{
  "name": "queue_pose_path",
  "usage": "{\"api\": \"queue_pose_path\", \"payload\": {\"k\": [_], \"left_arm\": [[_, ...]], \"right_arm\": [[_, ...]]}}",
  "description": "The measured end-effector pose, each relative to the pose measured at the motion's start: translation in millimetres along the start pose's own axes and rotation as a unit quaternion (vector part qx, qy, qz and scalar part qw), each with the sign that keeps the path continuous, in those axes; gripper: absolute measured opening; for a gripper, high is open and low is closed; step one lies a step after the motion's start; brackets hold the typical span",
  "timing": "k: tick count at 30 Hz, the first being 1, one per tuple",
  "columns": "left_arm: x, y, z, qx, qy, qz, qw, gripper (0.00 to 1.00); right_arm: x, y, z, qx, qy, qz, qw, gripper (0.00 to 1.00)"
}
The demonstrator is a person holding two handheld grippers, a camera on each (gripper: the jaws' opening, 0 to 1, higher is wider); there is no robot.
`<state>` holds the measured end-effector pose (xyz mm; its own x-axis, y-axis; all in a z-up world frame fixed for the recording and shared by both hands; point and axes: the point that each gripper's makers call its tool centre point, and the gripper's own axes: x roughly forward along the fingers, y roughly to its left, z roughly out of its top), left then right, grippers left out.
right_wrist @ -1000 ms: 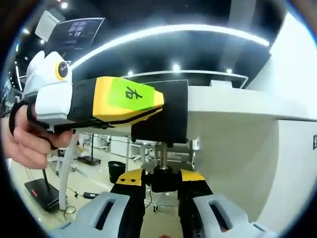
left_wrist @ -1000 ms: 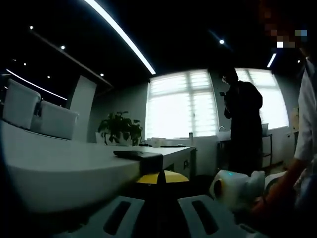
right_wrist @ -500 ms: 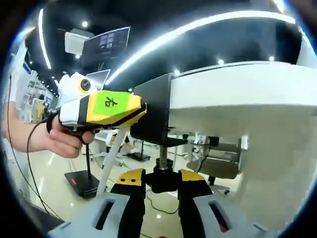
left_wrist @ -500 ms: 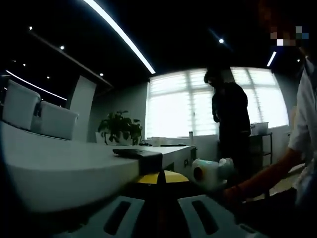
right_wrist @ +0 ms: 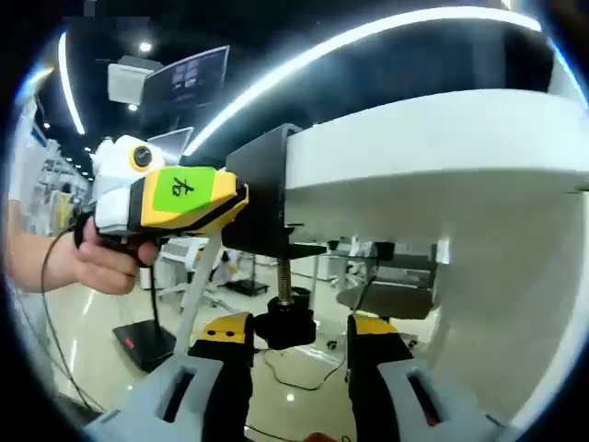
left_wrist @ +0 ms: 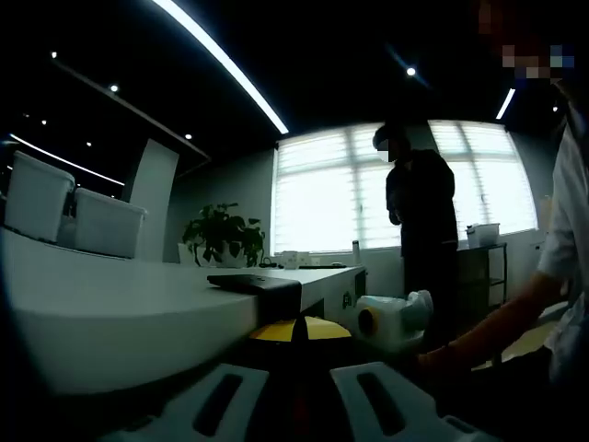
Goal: Clamp the fixed fixture on the desktop, loosen the retaining clip, secure it to the edge of the desk, and tighten the retaining clip.
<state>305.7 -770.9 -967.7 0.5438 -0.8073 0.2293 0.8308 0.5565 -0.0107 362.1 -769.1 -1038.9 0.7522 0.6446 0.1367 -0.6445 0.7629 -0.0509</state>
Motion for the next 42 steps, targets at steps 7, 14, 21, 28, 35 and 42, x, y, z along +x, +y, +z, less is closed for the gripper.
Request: {"api": "queue_pose_path", "payload": {"k": [7,14,21,28,35,42], "left_arm": [[-0.3,0.2,-0.3,-0.002,-0.001,0.002,1.0,0.02],[0.3,0.3,-0.6,-0.003,-0.001,0.002,1.0,0.02],[0.8,0.5,-0.7,-0.007,-0.005,0.003,1.0,0.02],[0.4,-0.2,-0.8,-0.007,-0.004,0.003,1.0,0.02],[-0.6,-0.4,-0.7,-0.005,-0.007,0.0,1.0,0.02],[0.4,-1.6,-2.0,0.009,-0.001,0.001,1.0,0.02]], "right_arm": [[-29.7,10.9,20.3,-0.116,-0.038,-0.174,0.9772,0.39],[-17.0,12.8,20.9,-0.082,-0.038,-0.199,0.9759,0.34],[-11.2,9.6,3.8,-0.089,-0.006,-0.203,0.9752,0.25],[-9.3,6.5,4.4,-0.07,-0.013,-0.181,0.981,0.24],[-3.0,10.9,4.9,-0.071,-0.017,-0.081,0.994,0.23],[5.8,11.1,2.9,-0.069,-0.012,0.046,0.9964,0.23]]}}
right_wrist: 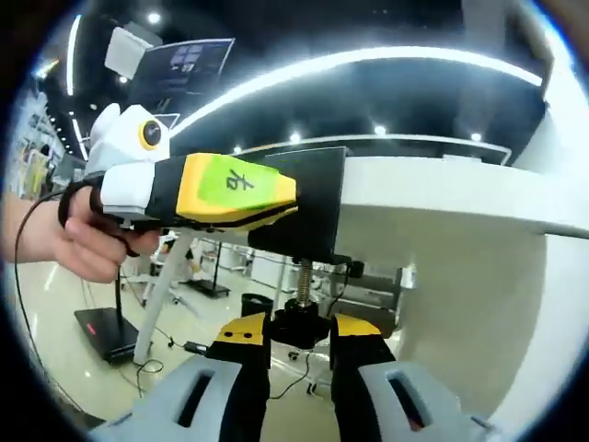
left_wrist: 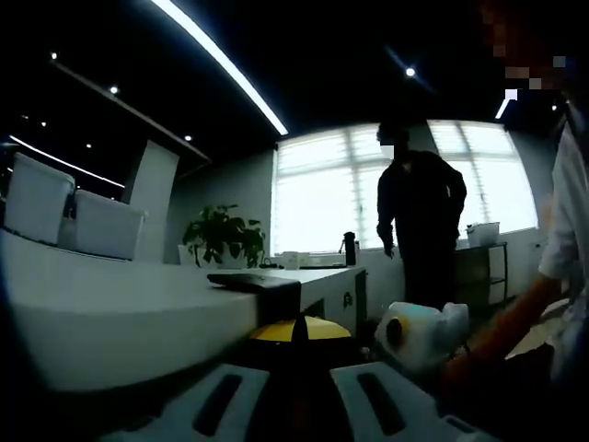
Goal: Clamp the fixed fixture on the desktop, loosen the retaining clip, secure it to the edge of the desk, and tighten the retaining clip.
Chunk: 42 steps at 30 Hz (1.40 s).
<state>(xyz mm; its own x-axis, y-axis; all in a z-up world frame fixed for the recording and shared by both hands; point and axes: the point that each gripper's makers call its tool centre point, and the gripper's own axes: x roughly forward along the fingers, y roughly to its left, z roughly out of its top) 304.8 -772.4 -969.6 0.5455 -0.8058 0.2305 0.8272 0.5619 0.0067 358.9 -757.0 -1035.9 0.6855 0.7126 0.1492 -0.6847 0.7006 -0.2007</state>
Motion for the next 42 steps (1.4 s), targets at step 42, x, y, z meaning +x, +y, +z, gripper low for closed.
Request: {"api": "queue_pose_path", "payload": {"k": [42], "left_arm": [[0.7,0.4,4.6,-0.009,-0.008,0.0,0.9999,0.02]], "right_arm": [[-7.0,3.2,14.4,0.017,-0.021,-0.16,0.9867,0.25]]}}
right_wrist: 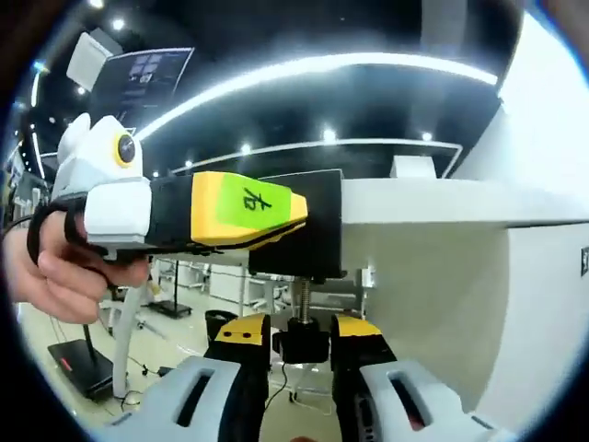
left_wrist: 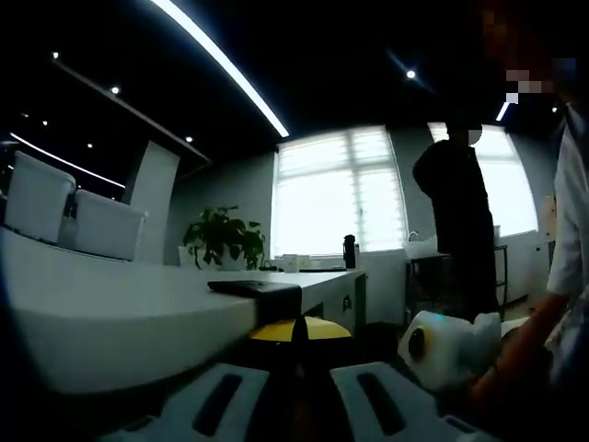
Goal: Clamp the fixed fixture on the desktop, loosen the retaining clip, secure it to the edge of the desk, and tighten the retaining clip.
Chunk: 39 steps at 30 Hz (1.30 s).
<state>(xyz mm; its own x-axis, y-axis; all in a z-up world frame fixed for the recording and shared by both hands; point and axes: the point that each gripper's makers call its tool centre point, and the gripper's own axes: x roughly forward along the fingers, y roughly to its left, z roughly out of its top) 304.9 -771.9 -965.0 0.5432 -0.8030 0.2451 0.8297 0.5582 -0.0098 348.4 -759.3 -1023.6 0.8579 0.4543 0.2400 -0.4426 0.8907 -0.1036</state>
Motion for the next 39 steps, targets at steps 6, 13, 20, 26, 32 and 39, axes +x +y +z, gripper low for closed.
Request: {"api": "queue_pose_path", "payload": {"k": [6,13,20,26,32,39], "left_arm": [[-1.6,1.3,4.9,-0.003,-0.006,0.0,1.0,0.02],[-2.6,2.5,11.5,-0.001,-0.013,0.001,0.9999,0.02],[-1.3,3.3,11.1,-0.005,-0.016,0.002,0.9999,0.02],[-1.0,3.3,10.6,0.001,-0.013,0.001,0.9999,0.02],[-2.0,3.8,10.9,-0.003,-0.017,0.001,0.9998,0.02],[-2.6,3.0,9.8,0.0,-0.014,-0.002,0.9999,0.02]], "right_arm": [[1.2,-0.9,-2.8,-0.015,0.006,0.0,0.9999,0.23],[1.6,2.8,-2.9,-0.031,0.005,0.069,0.9971,0.22],[8.3,6.1,-5.5,-0.031,0.01,0.218,0.9754,0.21],[12.8,6.2,-7.2,-0.022,0.019,0.275,0.9609,0.21],[13.4,10.7,-6.9,-0.019,0.029,0.328,0.944,0.21],[5.7,16.4,-5.6,-0.027,0.043,0.327,0.9437,0.26]]}}
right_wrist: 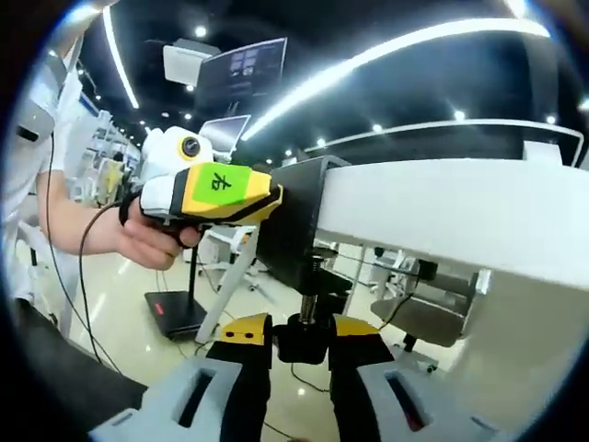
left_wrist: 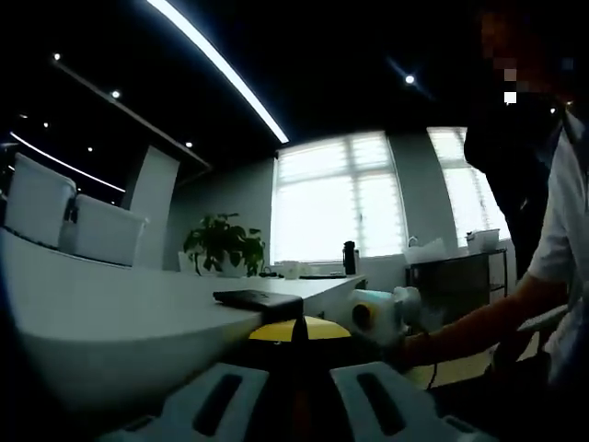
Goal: Clamp the fixed fixture on the desktop, loosen the retaining clip, secure it to the edge of the desk, and tighten the retaining clip.
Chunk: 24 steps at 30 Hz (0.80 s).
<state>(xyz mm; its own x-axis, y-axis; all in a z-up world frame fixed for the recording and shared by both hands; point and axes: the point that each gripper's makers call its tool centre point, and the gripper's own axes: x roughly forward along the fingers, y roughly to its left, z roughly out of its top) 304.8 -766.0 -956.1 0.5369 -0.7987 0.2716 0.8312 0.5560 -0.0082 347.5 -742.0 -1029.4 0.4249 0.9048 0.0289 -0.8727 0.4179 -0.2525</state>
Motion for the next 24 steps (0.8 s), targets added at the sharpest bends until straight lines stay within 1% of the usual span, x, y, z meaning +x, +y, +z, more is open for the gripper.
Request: {"api": "queue_pose_path", "payload": {"k": [1,2,3,4,5,6,7,8,9,10,11,12,13,14,15,16,17,18,19,20,22,23,24], "left_arm": [[-0.1,0.0,0.0,0.0,0.0,0.0,1.0,0.02],[-0.2,-0.3,0.1,0.0,0.0,-0.001,1.0,0.02],[-0.3,-0.3,0.2,0.0,0.0,-0.001,1.0,0.02],[-0.5,-0.5,0.4,0.0,-0.001,-0.001,1.0,0.02],[-0.6,-0.4,0.3,-0.001,-0.001,0.0,1.0,0.02],[-0.8,-0.5,0.3,-0.001,-0.002,0.0,1.0,0.02],[-0.9,-0.5,0.4,-0.002,-0.002,-0.001,1.0,0.02],[-1.0,-0.5,0.4,-0.003,-0.003,-0.001,1.0,0.02],[-1.1,-0.6,0.4,-0.004,-0.003,-0.002,1.0,0.02],[-1.2,-0.8,0.4,-0.004,-0.003,-0.001,1.0,0.02],[-1.3,-0.8,0.5,-0.004,-0.004,-0.001,1.0,0.02],[-1.2,-1.0,0.2,-0.003,-0.004,0.0,1.0,0.02],[-1.0,-1.1,-0.3,-0.003,-0.003,0.0,1.0,0.02],[-0.9,-1.1,-0.5,-0.003,-0.002,0.0,1.0,0.02],[-0.9,-1.1,-0.6,-0.003,-0.002,0.001,1.0,0.02],[-0.9,-1.1,-0.6,-0.002,-0.002,0.002,1.0,0.02],[-1.0,-1.0,-0.9,-0.002,-0.001,0.003,1.0,0.02],[-1.2,-0.9,-1.0,-0.001,0.0,0.003,1.0,0.02],[-1.3,-0.8,-1.2,-0.001,0.001,0.003,1.0,0.02],[-1.4,-0.7,-1.3,-0.001,0.001,0.003,1.0,0.02],[-1.4,-0.6,-1.3,-0.001,0.001,0.003,1.0,0.02],[-1.4,-0.6,-1.4,-0.001,0.001,0.003,1.0,0.02],[-1.4,-0.5,-1.4,-0.002,0.0,0.002,1.0,0.02]], "right_arm": [[-1.7,-4.1,-4.1,0.005,0.005,-0.022,0.9997,0.3],[-4.7,-12.3,-9.0,0.003,0.006,-0.069,0.9976,0.39],[-7.9,-15.9,-14.0,0.001,0.011,-0.097,0.9952,0.46],[-11.3,-15.3,-17.3,0.017,0.007,-0.124,0.9921,0.49],[-15.9,-13.5,-20.8,0.031,0.008,-0.15,0.9881,0.48],[-19.5,-8.9,-20.2,0.04,-0.002,-0.174,0.984,0.46],[-22.9,-9.7,-22.1,0.038,-0.004,-0.201,0.9787,0.46],[-26.9,-7.8,-23.0,0.025,0.003,-0.233,0.9722,0.45],[-28.2,-3.1,-21.5,0.016,0.004,-0.249,0.9683,0.45],[-32.7,-3.5,-20.2,-0.011,0.015,-0.284,0.9586,0.45],[-35.4,-3.8,-14.8,-0.03,0.012,-0.313,0.9491,0.45],[-34.4,-1.0,-13.5,0.0,0.006,-0.331,0.9437,0.43],[-31.4,3.5,-11.1,0.028,-0.005,-0.337,0.941,0.42],[-27.0,7.1,-6.0,0.045,-0.019,-0.341,0.9386,0.42],[-24.2,7.6,-4.4,0.046,-0.015,-0.35,0.9356,0.42],[-15.5,11.5,-3.4,0.039,-0.009,-0.349,0.9361,0.42],[-12.1,12.3,-4.1,0.027,0.0,-0.35,0.9365,0.43],[-10.6,8.5,-4.3,0.004,0.012,-0.365,0.931,0.44],[-9.6,5.6,-4.6,0.01,0.011,-0.374,0.9272,0.44],[-11.6,1.2,-5.5,0.016,0.012,-0.389,0.9208,0.41],[-12.1,-5.6,-7.4,-0.014,0.029,-0.399,0.9163,0.35],[-9.1,-8.1,-9.6,-0.01,0.029,-0.4,0.9158,0.34],[-10.5,-11.6,-10.5,-0.005,0.028,-0.406,0.9136,0.31]]}}
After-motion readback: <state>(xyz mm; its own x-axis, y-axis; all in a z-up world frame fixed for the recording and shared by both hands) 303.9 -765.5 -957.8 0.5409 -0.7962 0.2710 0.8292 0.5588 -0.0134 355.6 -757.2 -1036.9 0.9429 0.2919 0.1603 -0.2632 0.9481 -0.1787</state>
